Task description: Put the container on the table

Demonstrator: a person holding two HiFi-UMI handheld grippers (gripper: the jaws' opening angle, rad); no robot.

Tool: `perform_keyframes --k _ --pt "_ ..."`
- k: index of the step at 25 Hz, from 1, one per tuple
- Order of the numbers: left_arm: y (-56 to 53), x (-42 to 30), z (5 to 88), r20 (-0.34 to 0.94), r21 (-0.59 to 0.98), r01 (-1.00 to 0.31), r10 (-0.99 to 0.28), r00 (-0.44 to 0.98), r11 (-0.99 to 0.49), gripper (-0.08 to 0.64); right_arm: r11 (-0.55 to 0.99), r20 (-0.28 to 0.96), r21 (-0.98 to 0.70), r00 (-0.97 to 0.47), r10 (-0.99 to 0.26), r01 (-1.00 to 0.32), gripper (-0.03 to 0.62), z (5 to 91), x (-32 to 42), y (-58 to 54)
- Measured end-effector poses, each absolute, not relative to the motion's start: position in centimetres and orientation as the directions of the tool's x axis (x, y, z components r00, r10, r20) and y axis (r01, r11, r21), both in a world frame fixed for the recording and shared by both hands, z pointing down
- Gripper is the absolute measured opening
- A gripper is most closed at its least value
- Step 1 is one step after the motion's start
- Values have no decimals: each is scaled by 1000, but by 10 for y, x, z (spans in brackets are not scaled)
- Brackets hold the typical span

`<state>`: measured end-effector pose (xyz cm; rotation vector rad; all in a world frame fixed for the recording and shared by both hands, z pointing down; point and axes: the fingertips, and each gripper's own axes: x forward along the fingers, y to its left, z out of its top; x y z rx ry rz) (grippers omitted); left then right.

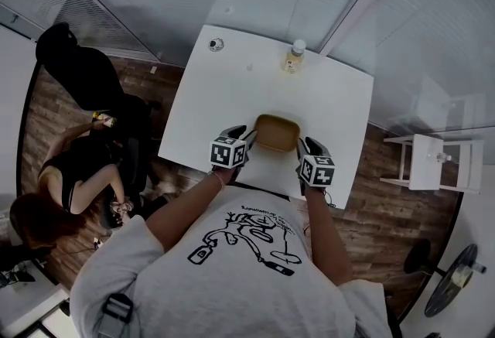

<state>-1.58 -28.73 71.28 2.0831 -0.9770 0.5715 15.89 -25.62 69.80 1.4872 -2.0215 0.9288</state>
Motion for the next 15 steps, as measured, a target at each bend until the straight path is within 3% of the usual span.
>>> perform_keyframes --k 8,15 --pt "-288 -3 610 470 416 -720 -547 693 -555 67 302 536 -175 -348 -769 -937 74 585 144 -261" --pt "-285 1 521 314 403 -664 -586 747 -630 37 377 379 -105 -388 -840 -920 61 477 130 -257"
